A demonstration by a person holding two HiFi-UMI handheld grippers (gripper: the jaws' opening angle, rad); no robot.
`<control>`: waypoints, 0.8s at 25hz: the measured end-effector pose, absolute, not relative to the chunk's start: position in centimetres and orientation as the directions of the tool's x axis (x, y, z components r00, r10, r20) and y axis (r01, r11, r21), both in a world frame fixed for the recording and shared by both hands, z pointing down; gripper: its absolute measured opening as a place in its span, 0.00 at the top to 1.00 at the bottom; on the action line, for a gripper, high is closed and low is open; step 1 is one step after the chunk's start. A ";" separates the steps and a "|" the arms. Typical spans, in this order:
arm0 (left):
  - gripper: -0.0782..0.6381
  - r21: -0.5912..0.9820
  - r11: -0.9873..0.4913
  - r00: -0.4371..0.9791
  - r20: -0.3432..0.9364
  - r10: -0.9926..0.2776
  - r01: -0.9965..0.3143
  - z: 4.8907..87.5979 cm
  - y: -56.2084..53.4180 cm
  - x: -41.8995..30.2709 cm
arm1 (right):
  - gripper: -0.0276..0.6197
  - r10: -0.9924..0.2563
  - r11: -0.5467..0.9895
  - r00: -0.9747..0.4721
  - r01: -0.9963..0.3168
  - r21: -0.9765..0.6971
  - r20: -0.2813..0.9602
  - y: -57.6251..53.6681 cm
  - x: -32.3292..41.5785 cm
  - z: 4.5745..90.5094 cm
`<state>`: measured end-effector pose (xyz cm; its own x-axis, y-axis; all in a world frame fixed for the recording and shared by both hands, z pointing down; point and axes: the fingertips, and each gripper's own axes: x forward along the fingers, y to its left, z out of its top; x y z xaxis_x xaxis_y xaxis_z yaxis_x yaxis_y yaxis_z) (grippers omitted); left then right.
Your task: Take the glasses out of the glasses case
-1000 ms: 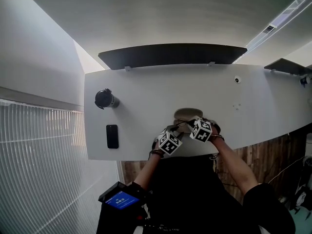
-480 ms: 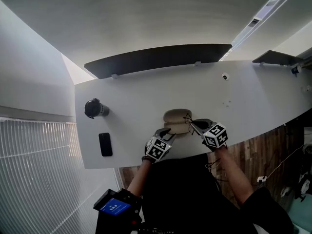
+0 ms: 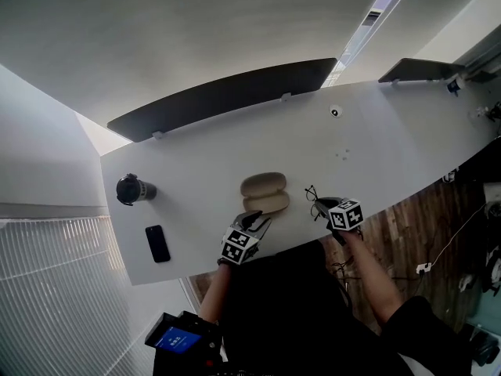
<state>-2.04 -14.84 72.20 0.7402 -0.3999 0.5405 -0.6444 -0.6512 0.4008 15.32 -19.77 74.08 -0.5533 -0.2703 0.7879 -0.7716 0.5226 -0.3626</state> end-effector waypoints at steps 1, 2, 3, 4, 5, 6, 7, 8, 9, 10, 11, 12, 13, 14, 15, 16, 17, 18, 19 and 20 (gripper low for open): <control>0.69 0.404 -0.651 0.743 0.538 -0.399 -0.642 72.1 -14.7 -1.9 | 0.94 -0.260 0.525 -0.542 -0.774 -0.354 0.799 -19.7 15.3 74.8; 0.69 0.405 -0.652 0.744 0.538 -0.396 -0.641 72.1 -14.5 -1.8 | 0.94 -0.248 0.526 -0.535 -0.775 -0.352 0.808 -19.6 15.3 75.4; 0.69 0.406 -0.652 0.743 0.541 -0.393 -0.641 72.2 -14.3 -1.8 | 0.94 -0.235 0.525 -0.532 -0.774 -0.354 0.814 -19.4 15.2 76.1; 0.69 0.406 -0.650 0.741 0.546 -0.391 -0.642 72.4 -14.1 -1.8 | 0.94 -0.226 0.522 -0.531 -0.773 -0.359 0.816 -19.4 15.0 76.6; 0.69 0.406 -0.648 0.739 0.549 -0.390 -0.644 72.5 -13.9 -1.8 | 0.94 -0.222 0.519 -0.532 -0.774 -0.363 0.817 -19.3 14.9 76.9; 0.69 0.407 -0.646 0.737 0.551 -0.391 -0.646 72.6 -13.7 -1.9 | 0.94 -0.223 0.513 -0.533 -0.776 -0.367 0.816 -19.4 14.8 77.0; 0.69 0.407 -0.643 0.736 0.553 -0.392 -0.648 72.6 -13.6 -1.9 | 0.94 -0.229 0.502 -0.540 -0.778 -0.377 0.810 -19.5 14.8 76.9; 0.69 0.407 -0.641 0.734 0.553 -0.394 -0.651 72.6 -13.5 -1.9 | 0.94 -0.236 0.486 -0.554 -0.779 -0.397 0.798 -19.7 14.6 76.7; 0.69 0.408 -0.638 0.733 0.553 -0.395 -0.652 72.6 -13.4 -2.0 | 0.94 -0.244 0.468 -0.574 -0.776 -0.423 0.782 -19.8 14.5 76.5; 0.69 0.411 -0.635 0.733 0.552 -0.397 -0.654 72.6 -13.3 -2.0 | 0.94 -0.253 0.447 -0.599 -0.769 -0.458 0.760 -20.0 14.3 76.2; 0.69 0.415 -0.631 0.733 0.551 -0.399 -0.655 72.6 -13.2 -2.1 | 0.94 -0.263 0.423 -0.630 -0.756 -0.500 0.730 -20.1 14.0 75.9; 0.69 0.419 -0.627 0.734 0.549 -0.401 -0.656 72.5 -13.1 -2.1 | 0.94 -0.277 0.396 -0.666 -0.736 -0.549 0.693 -20.2 13.7 75.4; 0.69 0.424 -0.623 0.734 0.547 -0.403 -0.657 72.5 -13.0 -2.1 | 0.94 -0.296 0.366 -0.697 -0.714 -0.597 0.653 -20.2 13.5 74.8; 0.69 0.427 -0.621 0.735 0.545 -0.404 -0.658 72.4 -13.0 -2.0 | 0.94 -0.316 0.335 -0.718 -0.696 -0.636 0.620 -20.2 13.5 74.5; 0.69 0.429 -0.619 0.735 0.543 -0.405 -0.658 72.3 -12.9 -2.0 | 0.94 -0.332 0.302 -0.726 -0.686 -0.662 0.601 -20.0 13.7 74.4; 0.69 0.431 -0.618 0.736 0.542 -0.406 -0.658 72.2 -12.9 -1.9 | 0.94 -0.341 0.269 -0.724 -0.686 -0.675 0.599 -19.7 14.1 74.8; 0.69 0.433 -0.616 0.736 0.540 -0.407 -0.658 72.1 -12.8 -1.9 | 0.94 -0.343 0.239 -0.716 -0.692 -0.681 0.607 -19.3 14.6 75.4; 0.69 0.435 -0.614 0.736 0.540 -0.408 -0.659 72.1 -12.8 -2.0 | 0.94 -0.342 0.213 -0.707 -0.700 -0.682 0.619 -18.9 15.1 76.1; 0.69 0.435 -0.613 0.736 0.539 -0.408 -0.659 72.1 -12.7 -2.0 | 0.94 -0.340 0.190 -0.698 -0.707 -0.681 0.630 -18.6 15.6 76.7; 0.69 0.435 -0.614 0.736 0.540 -0.408 -0.659 72.2 -12.6 -2.0 | 0.94 -0.339 0.172 -0.691 -0.712 -0.681 0.638 -18.3 16.0 77.3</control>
